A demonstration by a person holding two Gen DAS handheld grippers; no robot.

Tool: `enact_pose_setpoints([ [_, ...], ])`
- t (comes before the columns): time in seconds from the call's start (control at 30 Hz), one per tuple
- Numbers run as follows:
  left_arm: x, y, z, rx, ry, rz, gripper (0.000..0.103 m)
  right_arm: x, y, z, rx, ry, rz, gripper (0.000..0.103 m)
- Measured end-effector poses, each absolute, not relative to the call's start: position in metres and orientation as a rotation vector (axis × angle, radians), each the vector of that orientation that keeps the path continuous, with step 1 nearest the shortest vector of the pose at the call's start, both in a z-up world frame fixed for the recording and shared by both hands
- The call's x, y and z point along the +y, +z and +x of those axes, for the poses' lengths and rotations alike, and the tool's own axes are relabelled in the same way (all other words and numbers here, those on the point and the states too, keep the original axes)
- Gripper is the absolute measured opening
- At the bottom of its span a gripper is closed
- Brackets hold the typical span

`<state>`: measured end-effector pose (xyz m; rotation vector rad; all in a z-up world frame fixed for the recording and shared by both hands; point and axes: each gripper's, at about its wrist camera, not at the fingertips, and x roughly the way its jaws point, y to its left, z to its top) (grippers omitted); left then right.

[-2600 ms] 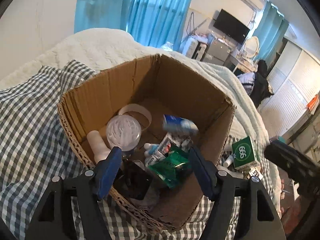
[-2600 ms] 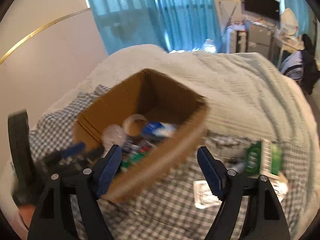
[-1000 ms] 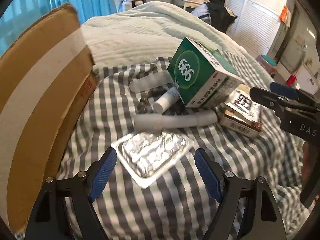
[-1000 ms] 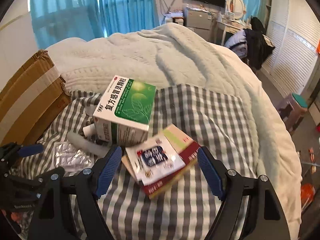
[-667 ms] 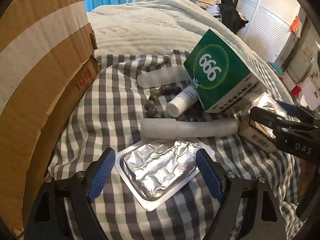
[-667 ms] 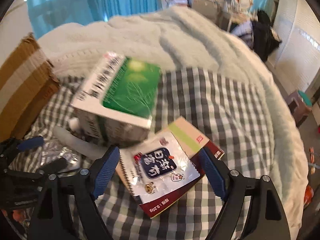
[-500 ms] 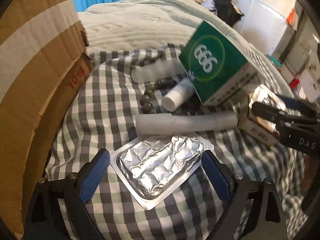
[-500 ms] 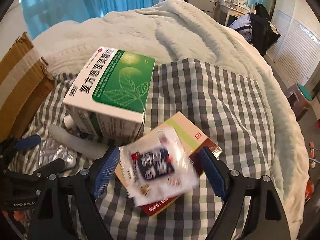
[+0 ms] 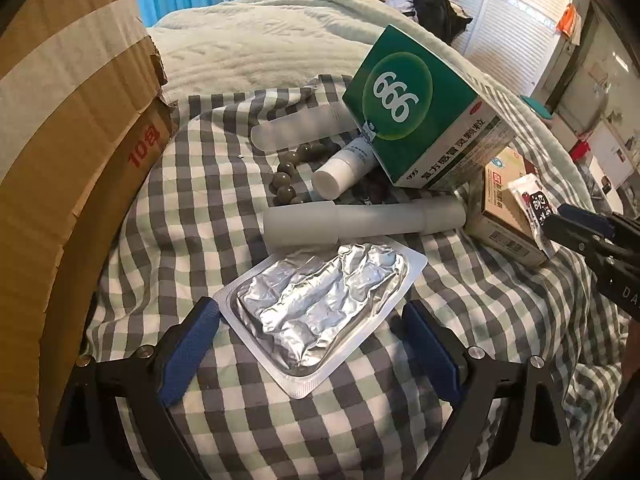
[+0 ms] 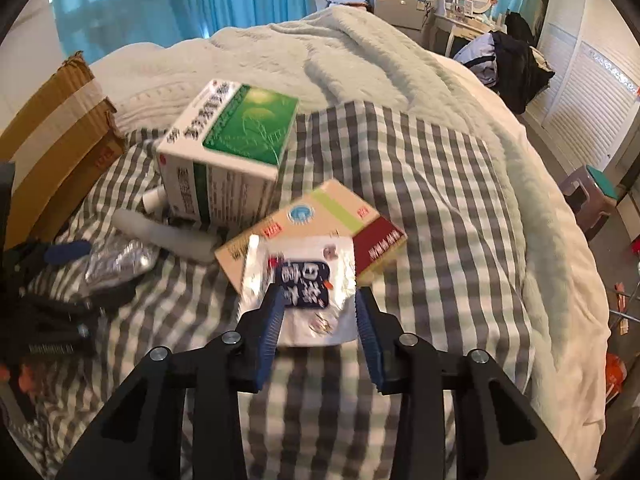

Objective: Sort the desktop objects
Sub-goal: 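Grasp the foil blister tray with the left tool while the right grasps the white sachet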

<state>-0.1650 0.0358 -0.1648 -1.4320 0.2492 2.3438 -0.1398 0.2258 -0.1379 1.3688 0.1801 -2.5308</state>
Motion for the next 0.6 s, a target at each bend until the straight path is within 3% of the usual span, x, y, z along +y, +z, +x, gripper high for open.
enact_pose_setpoints([
  [0.1,0.035,-0.164,-0.162,0.257,2.344,-1.427,0.093,0.243,-0.139,-0.138,0.083,-2.54,1.383,0.032],
  [0.17,0.033,-0.162,-0.159,0.25,2.341,-1.429,0.093,0.248,-0.14,-0.139,0.082,-2.543,1.403,0.017],
  [0.4,0.025,-0.155,-0.149,0.23,2.32,-1.428,0.091,0.268,-0.138,-0.13,-0.023,-2.55,1.381,0.017],
  [0.43,0.025,-0.155,-0.147,0.224,2.316,-1.427,0.091,0.269,-0.136,-0.129,-0.036,-2.554,1.368,0.024],
  [0.47,0.026,-0.155,-0.147,0.222,2.313,-1.427,0.091,0.271,-0.133,-0.128,-0.053,-2.555,1.349,0.042],
  [0.53,0.027,-0.152,-0.145,0.233,2.308,-1.42,0.091,0.271,-0.126,-0.125,-0.079,-2.576,1.29,0.065],
  [0.6,0.027,-0.15,-0.146,0.23,2.306,-1.416,0.091,0.268,-0.119,-0.127,-0.086,-2.586,1.255,0.068],
])
